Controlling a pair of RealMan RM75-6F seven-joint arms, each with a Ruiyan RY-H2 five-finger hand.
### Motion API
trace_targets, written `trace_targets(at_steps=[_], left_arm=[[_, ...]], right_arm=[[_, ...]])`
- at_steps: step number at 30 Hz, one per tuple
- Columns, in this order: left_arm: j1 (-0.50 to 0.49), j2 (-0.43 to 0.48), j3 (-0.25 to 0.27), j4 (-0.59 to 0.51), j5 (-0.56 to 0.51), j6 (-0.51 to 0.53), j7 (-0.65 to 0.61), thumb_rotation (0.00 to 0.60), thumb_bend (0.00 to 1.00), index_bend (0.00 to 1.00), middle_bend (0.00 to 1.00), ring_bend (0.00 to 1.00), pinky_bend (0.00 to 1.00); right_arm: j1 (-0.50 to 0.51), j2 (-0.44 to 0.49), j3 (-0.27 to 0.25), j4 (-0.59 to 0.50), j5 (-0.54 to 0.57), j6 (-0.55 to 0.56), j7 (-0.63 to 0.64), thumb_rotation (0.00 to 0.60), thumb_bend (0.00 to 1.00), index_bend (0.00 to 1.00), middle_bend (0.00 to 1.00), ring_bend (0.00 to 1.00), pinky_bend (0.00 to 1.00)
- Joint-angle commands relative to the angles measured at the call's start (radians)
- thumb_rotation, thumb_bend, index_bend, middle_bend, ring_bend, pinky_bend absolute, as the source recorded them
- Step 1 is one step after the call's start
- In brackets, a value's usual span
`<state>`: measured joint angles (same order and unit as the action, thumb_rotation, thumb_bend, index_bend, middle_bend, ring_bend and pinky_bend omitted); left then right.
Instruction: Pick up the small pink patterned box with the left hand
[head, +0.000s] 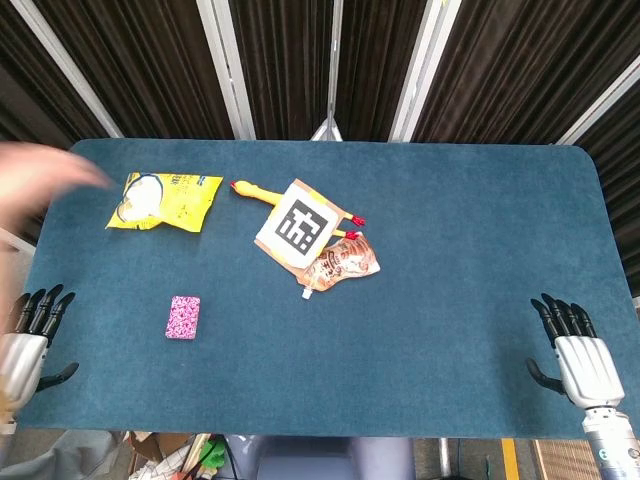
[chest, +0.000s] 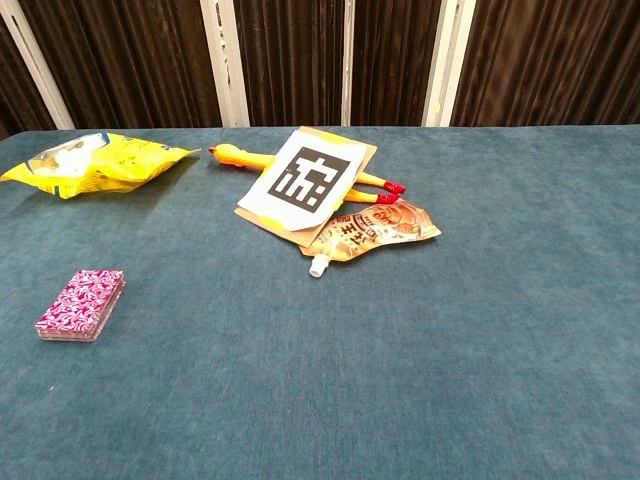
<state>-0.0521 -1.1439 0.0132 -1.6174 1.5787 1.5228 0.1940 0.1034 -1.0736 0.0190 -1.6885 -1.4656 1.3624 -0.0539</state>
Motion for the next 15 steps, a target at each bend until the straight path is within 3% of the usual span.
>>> trace_targets(at_steps=[1,10,15], left_arm=[[0.000,0.000,0.000,-0.002,-0.003,-0.003,0.004,0.600,0.18,0.00,0.00,0.00,0.00],[-0.010,-0.001,-0.005,-0.012,-0.022,-0.029,0.022,0.600,0.18,0.00,0.00,0.00,0.00],[-0.042,0.009,-0.011,-0.055,-0.052,-0.096,0.075,0.600,0.18,0.00,0.00,0.00,0.00]], right_arm=[[0.000,0.000,0.000,0.000,0.000,0.000,0.001,0.600,0.36,0.00,0.00,0.00,0.02],[-0.001,0.001,-0.001,-0.003,-0.004,0.003,0.004,0.600,0.36,0.00,0.00,0.00,0.02],[0.001,-0.001,-0.001,-0.003,-0.003,-0.002,0.003,0.600,0.36,0.00,0.00,0.00,0.02]])
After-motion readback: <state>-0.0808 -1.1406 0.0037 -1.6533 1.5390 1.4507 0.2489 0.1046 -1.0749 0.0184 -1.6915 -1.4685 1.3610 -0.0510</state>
